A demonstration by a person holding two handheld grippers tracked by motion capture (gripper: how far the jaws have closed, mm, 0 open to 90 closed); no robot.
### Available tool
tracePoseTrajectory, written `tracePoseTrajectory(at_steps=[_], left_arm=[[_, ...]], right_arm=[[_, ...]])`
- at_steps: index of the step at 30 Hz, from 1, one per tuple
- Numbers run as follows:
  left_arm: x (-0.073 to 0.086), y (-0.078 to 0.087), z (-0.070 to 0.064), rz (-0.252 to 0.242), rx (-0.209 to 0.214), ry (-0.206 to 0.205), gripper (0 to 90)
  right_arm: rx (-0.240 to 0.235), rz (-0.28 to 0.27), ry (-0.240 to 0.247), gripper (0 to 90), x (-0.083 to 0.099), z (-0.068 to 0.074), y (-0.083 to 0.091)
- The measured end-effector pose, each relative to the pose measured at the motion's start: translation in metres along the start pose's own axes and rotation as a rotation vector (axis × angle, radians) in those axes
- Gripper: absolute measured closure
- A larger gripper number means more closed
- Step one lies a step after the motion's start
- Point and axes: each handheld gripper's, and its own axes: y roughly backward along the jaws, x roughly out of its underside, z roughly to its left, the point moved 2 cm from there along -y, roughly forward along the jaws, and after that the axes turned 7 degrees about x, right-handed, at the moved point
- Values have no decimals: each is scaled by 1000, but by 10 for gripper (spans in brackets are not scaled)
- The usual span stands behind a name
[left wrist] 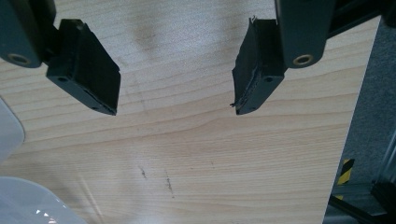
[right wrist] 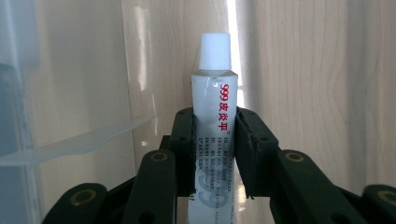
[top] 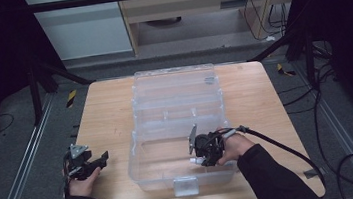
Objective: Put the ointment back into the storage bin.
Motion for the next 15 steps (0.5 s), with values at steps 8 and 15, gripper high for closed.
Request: tracePoseTrajectory(at_steps=[8, 15], left_arm=[[0, 0, 0, 1, -1, -2, 316], [0, 0, 0, 1, 0, -2, 315]], right_arm=[[-4, 11, 10, 696, -1, 0, -8], [-6, 19, 13, 695, -1, 0, -14]])
